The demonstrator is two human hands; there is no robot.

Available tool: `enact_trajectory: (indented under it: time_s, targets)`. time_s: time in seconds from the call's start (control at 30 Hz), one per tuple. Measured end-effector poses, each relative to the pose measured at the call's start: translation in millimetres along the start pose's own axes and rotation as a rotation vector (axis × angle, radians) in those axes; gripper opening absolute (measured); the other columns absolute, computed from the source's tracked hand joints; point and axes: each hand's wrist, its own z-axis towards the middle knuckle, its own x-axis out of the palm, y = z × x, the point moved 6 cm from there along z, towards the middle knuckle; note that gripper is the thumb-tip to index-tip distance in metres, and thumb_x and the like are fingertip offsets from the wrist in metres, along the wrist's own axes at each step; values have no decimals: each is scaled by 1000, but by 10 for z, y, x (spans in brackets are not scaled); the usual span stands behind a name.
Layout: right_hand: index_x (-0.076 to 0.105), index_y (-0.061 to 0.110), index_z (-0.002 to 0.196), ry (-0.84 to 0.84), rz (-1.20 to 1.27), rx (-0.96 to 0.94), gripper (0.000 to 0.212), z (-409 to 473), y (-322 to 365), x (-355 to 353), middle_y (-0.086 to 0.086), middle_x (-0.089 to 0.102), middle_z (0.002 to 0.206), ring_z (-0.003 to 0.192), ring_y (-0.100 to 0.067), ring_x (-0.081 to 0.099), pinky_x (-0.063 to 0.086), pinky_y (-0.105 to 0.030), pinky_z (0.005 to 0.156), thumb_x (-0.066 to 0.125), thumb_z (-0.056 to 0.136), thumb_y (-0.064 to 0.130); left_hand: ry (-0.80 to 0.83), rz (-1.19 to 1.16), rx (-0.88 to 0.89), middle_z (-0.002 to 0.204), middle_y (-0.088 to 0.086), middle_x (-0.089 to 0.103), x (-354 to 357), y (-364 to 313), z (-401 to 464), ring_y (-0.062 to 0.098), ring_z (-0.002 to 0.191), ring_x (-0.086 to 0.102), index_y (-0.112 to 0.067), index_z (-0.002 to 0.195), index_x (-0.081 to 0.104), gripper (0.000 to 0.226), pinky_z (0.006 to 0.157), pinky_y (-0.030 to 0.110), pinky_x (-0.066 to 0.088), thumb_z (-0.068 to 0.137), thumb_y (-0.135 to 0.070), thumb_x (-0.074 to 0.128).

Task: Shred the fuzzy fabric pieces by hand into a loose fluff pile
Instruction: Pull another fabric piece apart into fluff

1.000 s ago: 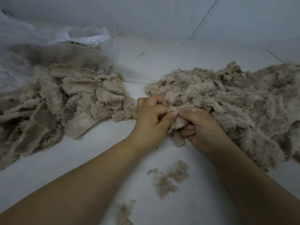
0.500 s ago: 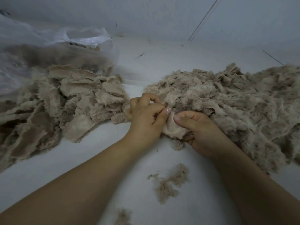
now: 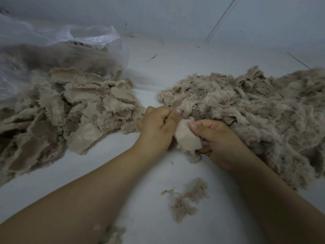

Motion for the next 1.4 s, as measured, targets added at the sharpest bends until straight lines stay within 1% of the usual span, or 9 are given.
enact_trajectory:
  time_s: [0.17,0.33,0.47,0.63,0.73,0.87,1.03,1.2,1.4]
  targets:
    - [70,17,60,-28,145,9,26,36,-18,-44,3,41,52,40,-5,28,22,-16,38,60,81,27,45,-84,-37,52,11,47,20,65,-24,22,55,45,-10,59,45,44,61,41,36,98,-24,56]
    - [76,4,86,-44,95,-21,29,41,-32,-55,-18,67,76,59,-26,60,49,-26,53,62,82,29,-21,21,83,64,4,52,-3,-53,-38,21,78,47,-16,60,49,34,81,49,42,91,-31,52]
    - [72,4,83,-106,205,3,24,70,-42,-106,-8,70,66,52,-15,66,54,-23,49,57,88,23,-103,-111,182,60,13,46,-119,-145,-88,24,61,44,1,58,45,38,59,37,38,90,-16,54]
    - [62,2,80,-159,270,26,24,48,-43,-97,-7,60,57,46,-15,55,44,-21,46,53,93,20,526,-196,294,47,11,54,214,-279,-319,25,42,50,-1,46,49,37,45,36,39,82,4,52]
    - [60,0,92,-203,248,61,29,49,-51,-123,-19,49,78,64,-26,43,33,-29,59,59,83,28,470,-82,305,42,10,47,278,-237,-371,22,37,44,3,45,48,48,42,34,36,90,-13,53]
    - [62,1,85,-187,277,77,29,55,-67,-140,-9,51,58,43,-12,40,31,-18,40,49,100,21,-38,-14,83,50,-9,42,8,-53,-194,4,45,37,-12,61,46,45,45,19,31,77,-40,76]
    - [60,-1,85,-166,280,66,30,47,-43,-108,-13,50,62,41,-11,38,28,-16,33,47,100,21,218,-35,-164,59,5,66,224,92,-183,18,53,63,-7,78,65,28,52,34,52,74,-27,85]
    - [50,2,75,-167,231,57,33,26,-35,-84,-15,34,58,47,-17,30,18,-25,49,53,91,32,451,-180,-247,47,3,60,262,104,-209,5,37,51,5,71,59,25,40,15,37,83,-9,75]
    - [39,11,57,-200,304,48,45,36,-29,-102,2,28,41,33,-4,21,20,-15,34,47,99,26,469,-162,-227,52,2,58,260,99,-201,9,38,51,6,76,55,21,39,19,41,87,-5,70]
